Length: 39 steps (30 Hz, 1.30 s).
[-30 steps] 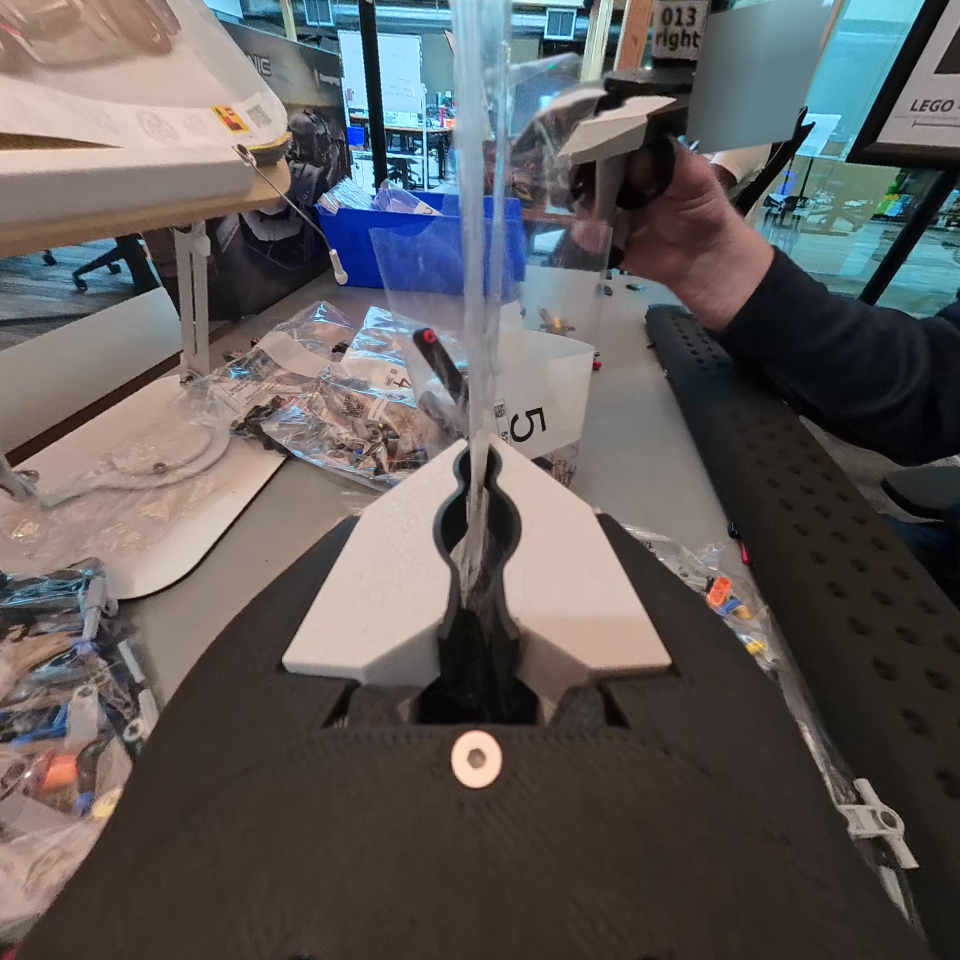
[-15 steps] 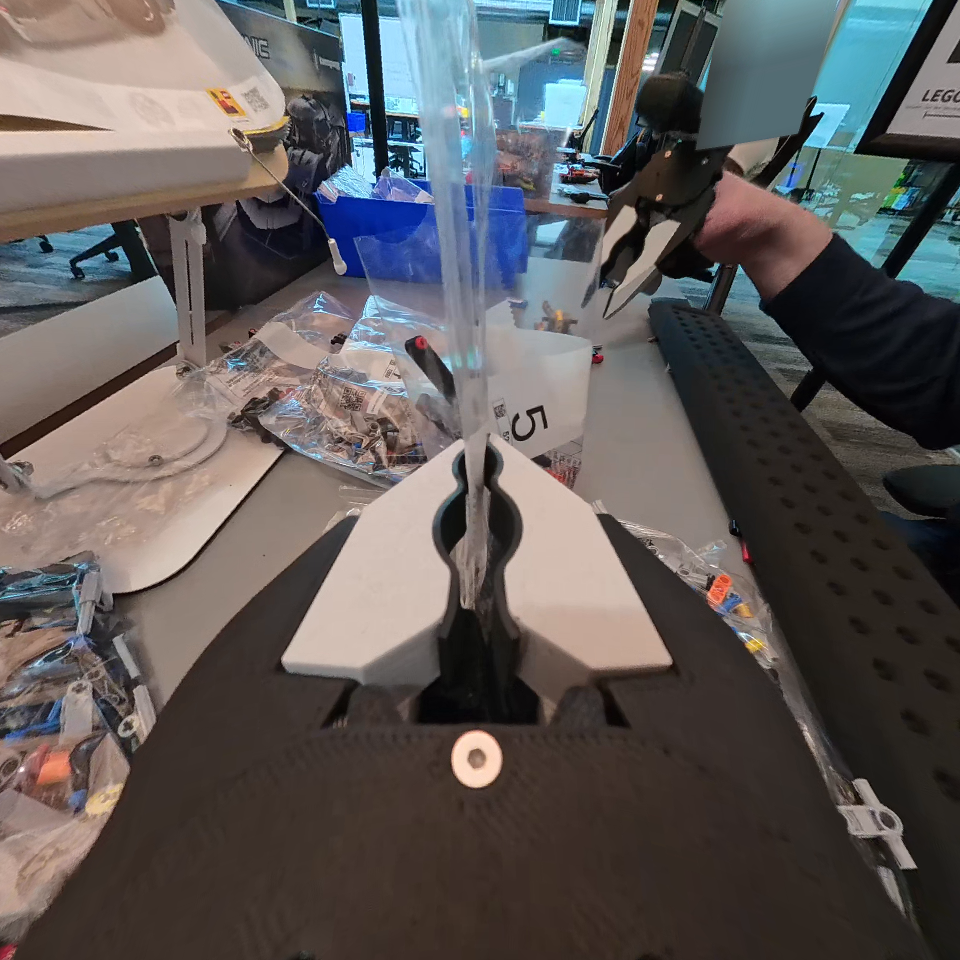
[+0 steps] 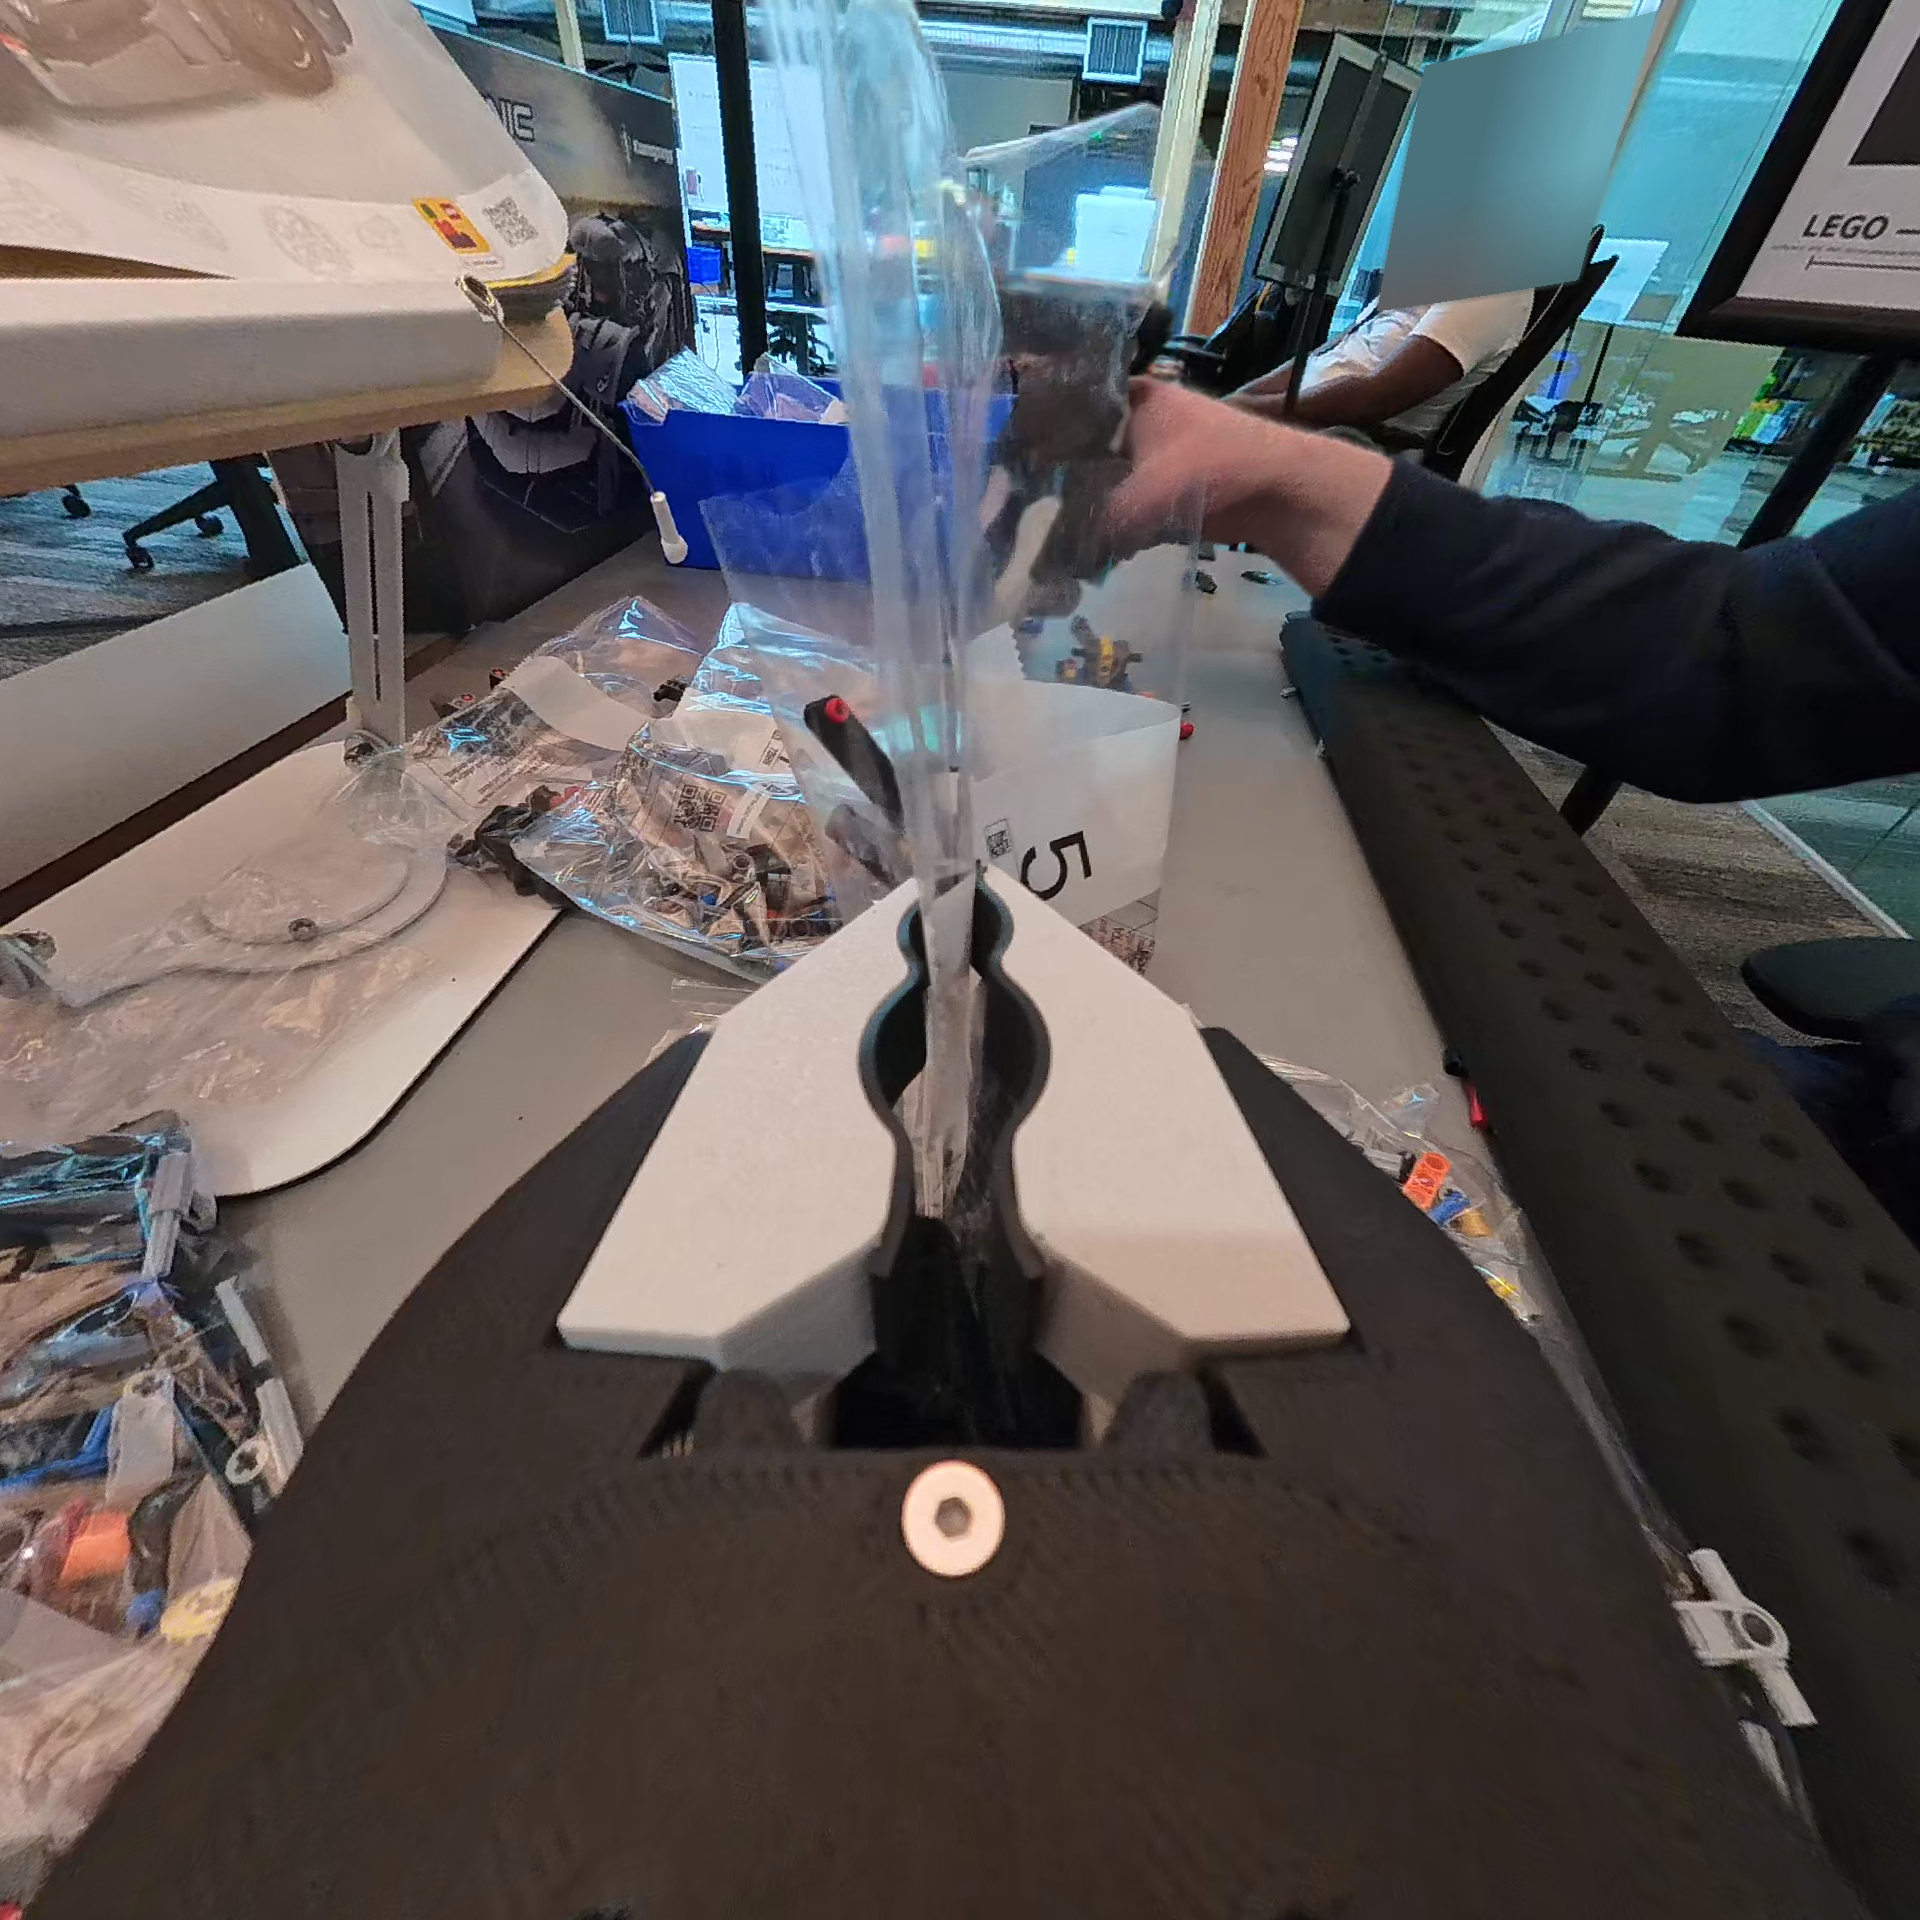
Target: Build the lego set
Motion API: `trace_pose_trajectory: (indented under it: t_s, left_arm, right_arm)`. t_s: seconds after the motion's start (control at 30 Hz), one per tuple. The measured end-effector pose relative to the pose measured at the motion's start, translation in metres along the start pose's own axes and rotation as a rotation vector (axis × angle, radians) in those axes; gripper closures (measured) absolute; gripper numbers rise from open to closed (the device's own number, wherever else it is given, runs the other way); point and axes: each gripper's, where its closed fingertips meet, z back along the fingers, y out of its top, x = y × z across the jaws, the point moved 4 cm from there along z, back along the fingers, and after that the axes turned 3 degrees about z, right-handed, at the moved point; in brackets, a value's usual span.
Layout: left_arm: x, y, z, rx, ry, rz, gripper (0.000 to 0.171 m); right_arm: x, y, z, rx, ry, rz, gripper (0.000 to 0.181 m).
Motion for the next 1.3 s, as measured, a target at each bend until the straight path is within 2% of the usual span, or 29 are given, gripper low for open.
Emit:
trace_pose_trajectory:
  t_s: [0.07,0.13,0.33,0.47,0.57,0.73,0.83,0.93,1.07,1.13,1.2,1.3]
  left_arm:
    - [0.0,-0.001,-0.001,-0.004,-0.004,0.0,0.169]
    - [0.0,-0.001,-0.002,-0.009,-0.008,0.0,0.169]
    - [0.0,-0.002,-0.002,-0.011,-0.007,0.0,0.169]
    - [0.0,-0.002,-0.002,-0.01,-0.008,0.001,0.169]
    - [0.0,-0.002,-0.002,-0.01,-0.007,0.002,0.169]
    - [0.0,-0.002,-0.001,-0.007,-0.006,0.002,0.17]
    - [0.0,-0.002,-0.001,-0.005,-0.008,0.003,0.171]
    - [0.001,-0.002,0.0,-0.005,-0.015,-0.002,0.171]
    - [0.004,0.0,0.0,-0.003,-0.026,-0.011,0.171]
    - [0.005,0.001,0.0,-0.003,-0.03,-0.013,0.171]
    - [0.005,0.001,0.0,-0.003,-0.032,-0.015,0.171]
    - [0.006,0.001,-0.001,-0.004,-0.033,-0.018,0.171]
  right_arm:
    - [0.001,0.009,-0.004,0.038,0.043,-0.036,0.166]
    - [0.004,0.008,-0.008,0.011,0.018,-0.025,0.174]
    - [0.002,0.008,-0.001,0.046,0.044,-0.031,0.175]
    - [-0.009,0.021,0.023,0.126,0.054,-0.016,0.175]
    - [-0.043,0.055,0.056,0.263,0.11,0.057,0.175]
    - [-0.135,0.138,0.117,0.54,0.239,0.255,0.175]
    - [-0.188,0.178,0.131,0.606,0.307,0.358,0.175]
    - [-0.223,0.209,0.126,0.62,0.307,0.411,0.175]
    - [-0.241,0.23,0.098,0.552,0.3,0.427,0.174]
    - [-0.243,0.235,0.087,0.532,0.313,0.414,0.171]
    - [-0.244,0.233,0.078,0.487,0.349,0.394,0.158]
    - [-0.235,0.229,0.08,0.509,0.316,0.369,0.16]
